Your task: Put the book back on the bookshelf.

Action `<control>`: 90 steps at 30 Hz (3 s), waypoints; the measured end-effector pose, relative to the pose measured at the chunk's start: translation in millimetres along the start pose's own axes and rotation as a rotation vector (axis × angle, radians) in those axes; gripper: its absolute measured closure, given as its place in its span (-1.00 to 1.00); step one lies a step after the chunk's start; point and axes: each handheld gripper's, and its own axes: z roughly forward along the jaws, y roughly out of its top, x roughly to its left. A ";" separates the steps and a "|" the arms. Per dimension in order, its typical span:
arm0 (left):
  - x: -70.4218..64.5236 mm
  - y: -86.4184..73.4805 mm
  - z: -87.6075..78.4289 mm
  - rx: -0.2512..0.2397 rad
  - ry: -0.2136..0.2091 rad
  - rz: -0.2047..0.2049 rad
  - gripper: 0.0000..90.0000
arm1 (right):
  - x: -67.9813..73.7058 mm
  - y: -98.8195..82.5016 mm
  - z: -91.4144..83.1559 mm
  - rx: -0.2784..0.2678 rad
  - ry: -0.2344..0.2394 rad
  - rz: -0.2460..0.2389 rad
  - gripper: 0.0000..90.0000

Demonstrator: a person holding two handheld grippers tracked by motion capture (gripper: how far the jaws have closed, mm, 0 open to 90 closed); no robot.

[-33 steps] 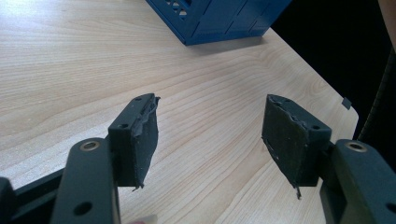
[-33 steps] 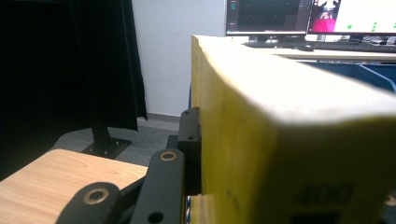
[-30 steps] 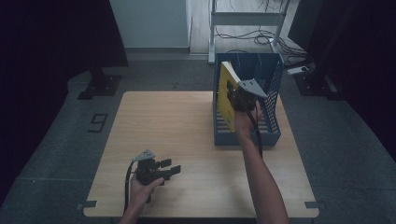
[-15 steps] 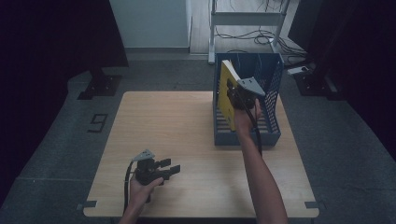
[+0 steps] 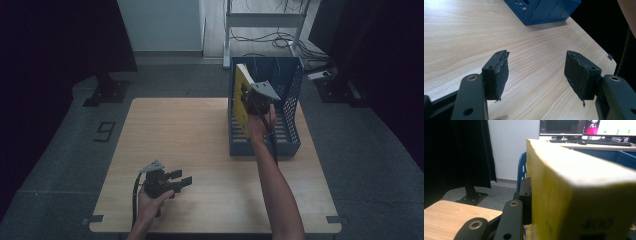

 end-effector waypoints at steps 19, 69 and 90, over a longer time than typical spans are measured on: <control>1.5 0.9 -6.0 -0.015 0.007 -0.003 -0.20 | 0.9 -7.6 18.7 0.022 -0.032 0.016 0.64; -1.4 -2.9 -1.4 0.025 0.005 0.017 -0.22 | 3.5 -50.8 28.9 0.165 0.002 0.000 0.61; -0.6 -3.8 -0.9 0.033 0.015 0.017 -0.23 | -3.5 -36.2 31.7 0.198 0.029 0.041 0.49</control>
